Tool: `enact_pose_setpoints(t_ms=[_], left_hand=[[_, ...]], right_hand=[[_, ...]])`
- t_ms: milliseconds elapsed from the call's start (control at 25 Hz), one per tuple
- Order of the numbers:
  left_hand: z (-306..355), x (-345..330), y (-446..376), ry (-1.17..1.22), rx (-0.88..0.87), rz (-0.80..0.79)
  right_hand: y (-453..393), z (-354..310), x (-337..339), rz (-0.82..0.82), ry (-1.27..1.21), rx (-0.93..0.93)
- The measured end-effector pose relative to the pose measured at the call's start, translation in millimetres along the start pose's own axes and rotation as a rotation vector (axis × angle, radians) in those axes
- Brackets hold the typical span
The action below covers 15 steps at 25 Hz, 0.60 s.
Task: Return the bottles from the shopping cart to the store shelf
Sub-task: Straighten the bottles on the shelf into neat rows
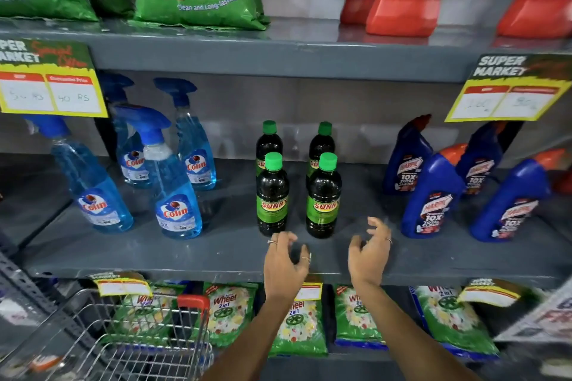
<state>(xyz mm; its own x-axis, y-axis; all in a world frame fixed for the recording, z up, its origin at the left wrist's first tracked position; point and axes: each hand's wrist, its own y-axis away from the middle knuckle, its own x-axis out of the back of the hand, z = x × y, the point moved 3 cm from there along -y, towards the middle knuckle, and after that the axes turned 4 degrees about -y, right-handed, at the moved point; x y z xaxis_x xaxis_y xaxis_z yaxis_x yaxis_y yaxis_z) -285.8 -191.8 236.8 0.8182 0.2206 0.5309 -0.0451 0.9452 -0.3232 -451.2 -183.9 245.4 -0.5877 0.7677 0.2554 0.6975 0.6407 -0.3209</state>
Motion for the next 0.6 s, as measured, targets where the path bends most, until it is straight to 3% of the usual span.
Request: enact_pose_setpoints(t_ms=[280, 600], left_hand=[[46, -55, -14, 0.222, 0.001, -0.117], [110, -143, -12, 0.275, 0.072, -0.193]], right_hand=[[-58, 31, 75, 0.236, 0.128, 0.058], [-127, 71, 140, 0.276, 0.225, 0.092]])
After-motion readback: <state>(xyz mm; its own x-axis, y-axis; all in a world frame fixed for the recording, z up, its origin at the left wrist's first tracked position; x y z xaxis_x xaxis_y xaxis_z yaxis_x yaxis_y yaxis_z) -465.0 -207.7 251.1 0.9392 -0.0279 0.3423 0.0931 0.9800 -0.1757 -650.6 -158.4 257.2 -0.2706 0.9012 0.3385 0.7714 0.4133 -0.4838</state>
